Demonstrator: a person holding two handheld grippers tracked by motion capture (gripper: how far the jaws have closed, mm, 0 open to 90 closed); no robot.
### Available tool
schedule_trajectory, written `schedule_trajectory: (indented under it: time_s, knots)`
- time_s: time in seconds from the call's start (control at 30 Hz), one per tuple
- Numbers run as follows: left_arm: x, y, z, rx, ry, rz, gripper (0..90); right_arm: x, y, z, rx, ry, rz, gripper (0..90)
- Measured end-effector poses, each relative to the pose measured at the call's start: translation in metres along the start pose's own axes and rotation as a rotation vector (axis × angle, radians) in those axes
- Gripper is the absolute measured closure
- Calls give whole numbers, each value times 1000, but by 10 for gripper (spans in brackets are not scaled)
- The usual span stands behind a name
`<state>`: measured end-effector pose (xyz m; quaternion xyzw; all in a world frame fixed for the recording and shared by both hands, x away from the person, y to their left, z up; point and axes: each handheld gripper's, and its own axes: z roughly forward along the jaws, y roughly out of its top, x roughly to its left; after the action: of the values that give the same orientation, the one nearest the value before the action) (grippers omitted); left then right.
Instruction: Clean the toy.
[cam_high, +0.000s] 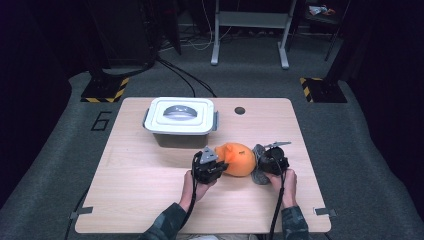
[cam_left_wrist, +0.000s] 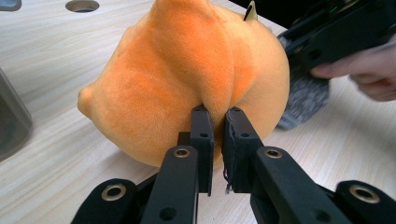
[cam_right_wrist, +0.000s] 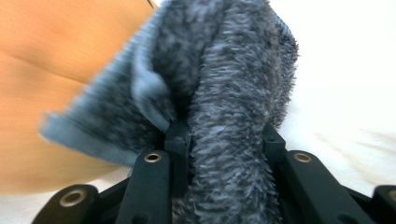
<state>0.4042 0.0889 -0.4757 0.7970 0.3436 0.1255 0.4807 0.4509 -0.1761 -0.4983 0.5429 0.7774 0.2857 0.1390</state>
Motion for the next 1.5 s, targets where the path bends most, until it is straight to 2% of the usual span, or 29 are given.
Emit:
schedule_trajectory:
  time_s: [0.07, 0.17, 0.23, 0.3, 0.37, 0.4, 0.43, 0.57, 0.63, 0.77, 0.83, 0.9, 0.93, 1.0, 1.1, 1.2, 1.27, 1.33, 1.4, 1.47, 1.5]
  knots:
    - [0, 0, 0, -5, -2, -6, 831, -1, -1, 4, -23, 14, 2, 640]
    - [0, 0, 0, -7, -2, -3, 831, -3, 0, -1, -31, 8, 0, 655]
    - [0, 1, -1, -6, -2, -4, 831, -3, 1, -12, -48, -4, 1, 665]
    - [1, 1, -2, -4, -6, -6, 831, -3, 2, -27, -87, -11, -4, 669]
    - [1, 1, -2, -3, -5, -5, 831, 0, 6, -44, -137, 10, -22, 671]
    - [1, 1, -2, -4, -3, -3, 831, 2, 9, -52, -156, 32, -34, 673]
    - [1, 1, -2, 0, -7, -3, 831, 6, 13, -60, -169, 33, -65, 673]
    - [2, 1, -2, -1, -5, 1, 831, 26, 25, -79, -211, 70, -100, 672]
    - [2, 2, -2, 0, -5, 3, 831, 38, 31, -85, -235, 86, -134, 671]
    - [1, 2, -2, 0, -6, 1, 830, 62, 39, -90, -292, 143, -194, 669]
    - [1, 3, -2, 1, -8, 4, 830, 72, 43, -87, -295, 167, -217, 668]
    - [0, 3, -1, 1, -10, 2, 830, 81, 45, -78, -275, 180, -246, 665]
    - [-1, 3, -1, 3, -10, 3, 830, 85, 46, -73, -252, 179, -259, 665]
    - [0, 2, -1, 8, -5, 2, 830, 89, 46, -62, -231, 129, -293, 666]
    - [2, 1, -1, 7, -8, -1, 829, 88, 44, -60, -231, 126, -291, 668]
    - [2, 1, -1, 4, -10, -1, 828, 85, 42, -61, -227, 100, -282, 667]
    - [2, 0, -1, -1, -15, -16, 828, 81, 40, -63, -225, 89, -279, 667]
    - [3, 0, -1, 1, -18, -12, 827, 75, 37, -64, -220, 54, -264, 666]
    - [3, 0, 0, -1, -16, -16, 827, 67, 34, -63, -217, 63, -245, 666]
    - [3, 0, 0, -2, -15, -18, 827, 61, 31, -63, -210, 49, -216, 666]
    - [3, 0, -1, -2, -13, -13, 827, 56, 30, -63, -209, 45, -219, 665]
